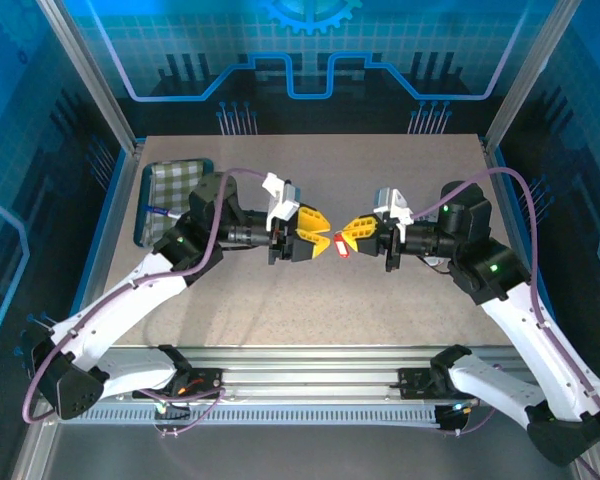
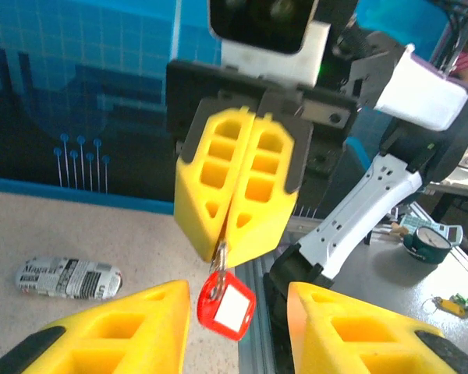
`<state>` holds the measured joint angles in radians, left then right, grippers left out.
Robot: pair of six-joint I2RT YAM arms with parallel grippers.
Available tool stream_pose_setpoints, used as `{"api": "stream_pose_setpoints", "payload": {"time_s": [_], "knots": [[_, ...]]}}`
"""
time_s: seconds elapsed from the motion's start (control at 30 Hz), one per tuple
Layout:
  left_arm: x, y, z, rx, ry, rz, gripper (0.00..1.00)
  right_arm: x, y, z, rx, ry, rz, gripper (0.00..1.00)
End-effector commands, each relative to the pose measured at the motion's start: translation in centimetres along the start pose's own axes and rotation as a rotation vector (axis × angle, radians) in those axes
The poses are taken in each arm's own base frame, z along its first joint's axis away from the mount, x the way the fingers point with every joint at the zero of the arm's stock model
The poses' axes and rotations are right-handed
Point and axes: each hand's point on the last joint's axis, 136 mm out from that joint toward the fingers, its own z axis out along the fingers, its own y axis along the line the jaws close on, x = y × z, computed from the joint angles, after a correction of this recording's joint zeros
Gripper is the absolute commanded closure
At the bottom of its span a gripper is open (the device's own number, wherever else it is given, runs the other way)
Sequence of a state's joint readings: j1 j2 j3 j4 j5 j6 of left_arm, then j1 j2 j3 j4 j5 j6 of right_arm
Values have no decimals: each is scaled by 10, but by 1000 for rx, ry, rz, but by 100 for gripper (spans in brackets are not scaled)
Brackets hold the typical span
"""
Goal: Remove the keys from the keyring
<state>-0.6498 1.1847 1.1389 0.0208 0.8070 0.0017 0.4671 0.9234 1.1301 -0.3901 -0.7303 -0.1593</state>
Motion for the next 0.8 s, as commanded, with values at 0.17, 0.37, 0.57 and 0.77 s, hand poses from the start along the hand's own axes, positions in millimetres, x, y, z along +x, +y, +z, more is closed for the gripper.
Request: {"api": "stream_pose_setpoints", "payload": {"time_s": [0.17, 0.37, 0.57, 0.77], "knots": [[7, 3, 9, -34, 66, 38, 66, -8, 8, 2, -19, 7, -34, 100], [4, 4, 9, -46, 58, 58, 70, -8, 11, 5, -33, 13, -39, 100], [4, 4, 11, -45, 62, 60, 79, -10, 13, 5, -38, 13, -50, 100], [6, 4, 10, -48, 68, 59, 85, -9, 11, 6, -33, 21, -53, 100]]}}
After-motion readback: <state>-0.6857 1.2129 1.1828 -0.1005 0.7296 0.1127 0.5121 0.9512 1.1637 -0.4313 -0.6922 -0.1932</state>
